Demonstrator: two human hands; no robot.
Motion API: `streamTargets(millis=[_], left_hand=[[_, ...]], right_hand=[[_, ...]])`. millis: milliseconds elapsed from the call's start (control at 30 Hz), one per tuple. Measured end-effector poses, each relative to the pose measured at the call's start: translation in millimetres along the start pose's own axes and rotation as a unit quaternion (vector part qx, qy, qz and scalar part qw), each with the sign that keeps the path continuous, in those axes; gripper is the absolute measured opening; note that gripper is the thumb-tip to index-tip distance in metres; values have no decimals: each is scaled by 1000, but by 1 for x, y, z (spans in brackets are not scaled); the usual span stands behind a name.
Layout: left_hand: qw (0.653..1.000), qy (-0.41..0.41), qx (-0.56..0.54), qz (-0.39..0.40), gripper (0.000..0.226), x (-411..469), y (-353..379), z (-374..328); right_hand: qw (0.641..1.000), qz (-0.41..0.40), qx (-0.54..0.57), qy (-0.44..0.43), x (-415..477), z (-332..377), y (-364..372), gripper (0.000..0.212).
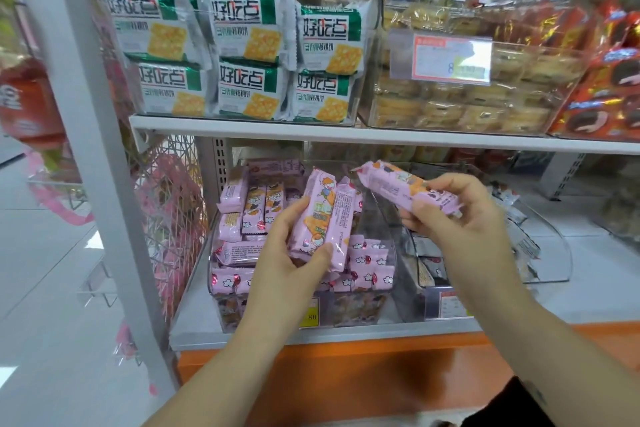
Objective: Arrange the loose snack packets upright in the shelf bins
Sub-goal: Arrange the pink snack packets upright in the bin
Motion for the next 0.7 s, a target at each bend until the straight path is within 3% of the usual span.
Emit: streamTargets(millis=[233, 333, 700], left_hand=[[999, -23, -25, 15, 60, -1, 6, 6], [998, -42, -34, 23, 64, 1, 7, 11], [988, -84, -126, 23, 38, -3, 16, 15]], right_hand=[[997, 72, 11, 35, -31, -18, 44, 15], [997, 65, -10, 31, -32, -21, 47, 7], [994, 103, -29, -16, -34, -22, 53, 22]])
Point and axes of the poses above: each hand's wrist, its own x-axis towards the middle knuckle, its own y-axis out of the palm, z = x × y, the point moved 6 cm from there along x, towards the middle knuckle, and after that the axes turned 6 degrees about -z, right-handed, at the moved point
